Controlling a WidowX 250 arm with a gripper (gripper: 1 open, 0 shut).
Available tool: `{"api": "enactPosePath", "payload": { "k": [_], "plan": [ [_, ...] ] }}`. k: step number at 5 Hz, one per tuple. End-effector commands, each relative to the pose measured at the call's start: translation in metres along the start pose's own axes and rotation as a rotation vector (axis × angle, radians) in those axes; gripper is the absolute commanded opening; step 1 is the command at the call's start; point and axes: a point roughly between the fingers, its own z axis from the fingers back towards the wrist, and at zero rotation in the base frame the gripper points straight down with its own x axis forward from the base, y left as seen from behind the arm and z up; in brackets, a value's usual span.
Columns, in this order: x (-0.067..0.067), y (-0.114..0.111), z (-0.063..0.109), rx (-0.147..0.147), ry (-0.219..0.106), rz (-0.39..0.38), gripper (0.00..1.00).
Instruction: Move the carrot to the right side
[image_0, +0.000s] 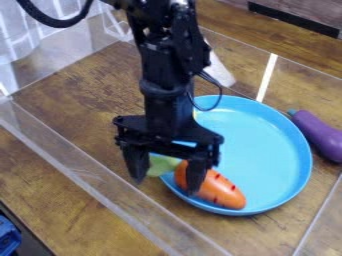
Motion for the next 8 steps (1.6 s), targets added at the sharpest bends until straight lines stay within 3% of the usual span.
{"api": "enactPosePath", "payload": {
  "k": [1,2,4,6,8],
  "plan": [
    [0.020,0.005,0.001,-0.027,-0.062,0.058,1.00],
    [0.029,0.008,-0.012,-0.033,-0.079,0.081,1.00],
    [0.046,0.017,-0.016,-0.048,-0.111,0.127,1.00],
    [0.056,0.021,-0.012,-0.061,-0.121,0.144,1.00],
    [0.057,0.008,-0.017,-0.073,-0.131,0.157,1.00]
  ]
}}
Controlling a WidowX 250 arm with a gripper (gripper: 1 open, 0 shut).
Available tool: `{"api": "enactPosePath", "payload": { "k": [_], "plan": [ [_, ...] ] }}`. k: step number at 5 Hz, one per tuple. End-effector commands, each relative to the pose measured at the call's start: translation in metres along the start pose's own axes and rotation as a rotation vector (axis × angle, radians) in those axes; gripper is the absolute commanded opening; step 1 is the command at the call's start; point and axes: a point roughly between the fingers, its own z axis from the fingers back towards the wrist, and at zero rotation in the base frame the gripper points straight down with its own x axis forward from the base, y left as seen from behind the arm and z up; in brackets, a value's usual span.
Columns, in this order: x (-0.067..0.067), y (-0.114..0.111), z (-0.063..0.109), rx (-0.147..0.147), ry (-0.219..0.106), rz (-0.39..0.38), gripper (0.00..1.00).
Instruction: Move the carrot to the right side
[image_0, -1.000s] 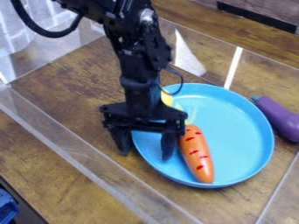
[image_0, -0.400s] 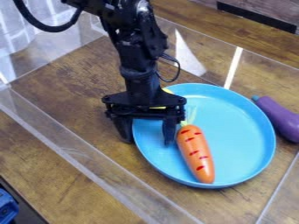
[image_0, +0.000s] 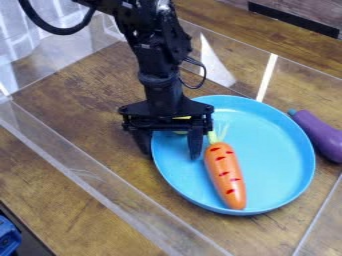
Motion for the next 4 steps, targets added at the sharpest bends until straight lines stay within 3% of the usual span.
{"api": "enactPosePath", "payload": {
  "k": [1,3,4],
  "plan": [
    [0.003,-0.004,0.013,-0.019,-0.026,-0.009,1.00],
    [0.004,0.002,0.032,-0.036,-0.038,0.008,1.00],
    [0.010,0.012,0.032,-0.040,-0.052,0.057,1.00]
  ]
}}
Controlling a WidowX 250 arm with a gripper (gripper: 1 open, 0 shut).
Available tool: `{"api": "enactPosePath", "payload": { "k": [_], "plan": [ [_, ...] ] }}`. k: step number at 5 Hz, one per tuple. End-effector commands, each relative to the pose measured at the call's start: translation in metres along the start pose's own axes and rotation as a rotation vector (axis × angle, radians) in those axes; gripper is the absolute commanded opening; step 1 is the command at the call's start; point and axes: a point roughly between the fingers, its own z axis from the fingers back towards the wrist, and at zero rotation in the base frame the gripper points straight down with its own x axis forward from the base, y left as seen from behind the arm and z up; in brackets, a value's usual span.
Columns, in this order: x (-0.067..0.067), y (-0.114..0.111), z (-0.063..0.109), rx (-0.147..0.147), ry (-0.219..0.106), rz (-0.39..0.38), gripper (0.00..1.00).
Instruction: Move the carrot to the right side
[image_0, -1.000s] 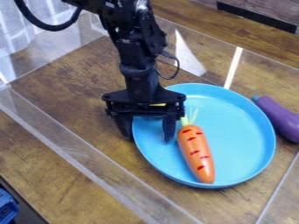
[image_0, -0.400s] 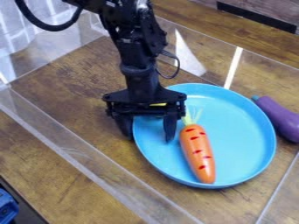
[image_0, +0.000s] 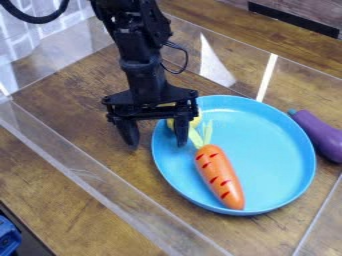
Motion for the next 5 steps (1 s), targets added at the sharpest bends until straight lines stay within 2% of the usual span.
{"api": "enactPosePath", "payload": {
  "k": [1,2,4,5],
  "plan": [
    [0.007,-0.022,0.011,-0.034,-0.065,0.068,1.00],
    [0.007,-0.044,0.005,-0.047,-0.075,0.128,1.00],
    [-0.005,-0.080,-0.023,-0.049,-0.071,0.125,1.00],
    [0.004,-0.074,-0.030,-0.036,-0.073,0.127,1.00]
  ]
}}
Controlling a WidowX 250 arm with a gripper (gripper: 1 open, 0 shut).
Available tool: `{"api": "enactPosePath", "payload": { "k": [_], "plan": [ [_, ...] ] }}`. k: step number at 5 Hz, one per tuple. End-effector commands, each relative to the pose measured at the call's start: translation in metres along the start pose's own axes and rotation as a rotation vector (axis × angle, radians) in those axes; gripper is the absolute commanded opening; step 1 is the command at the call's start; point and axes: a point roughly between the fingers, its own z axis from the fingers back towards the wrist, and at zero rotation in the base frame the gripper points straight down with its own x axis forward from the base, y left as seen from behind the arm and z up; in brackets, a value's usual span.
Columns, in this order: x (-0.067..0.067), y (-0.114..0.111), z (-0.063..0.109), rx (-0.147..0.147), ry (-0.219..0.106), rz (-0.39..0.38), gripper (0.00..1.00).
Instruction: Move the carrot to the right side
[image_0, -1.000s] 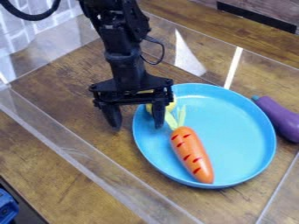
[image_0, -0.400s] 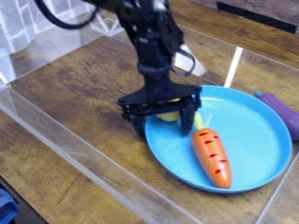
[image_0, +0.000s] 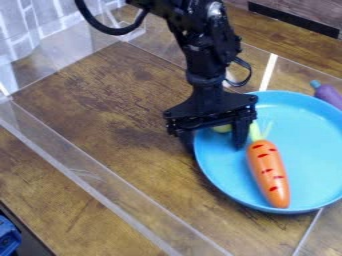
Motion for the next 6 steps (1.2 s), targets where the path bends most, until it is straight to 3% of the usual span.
{"api": "enactPosePath", "payload": {
  "k": [1,2,4,6],
  "plan": [
    [0.010,0.005,-0.010,0.006,-0.002,0.006,1.00],
    [0.019,0.011,-0.015,0.014,-0.001,0.019,1.00],
    [0.025,0.039,-0.016,0.033,-0.005,0.065,1.00],
    [0.021,0.031,-0.021,0.050,-0.006,0.086,1.00]
  ]
}}
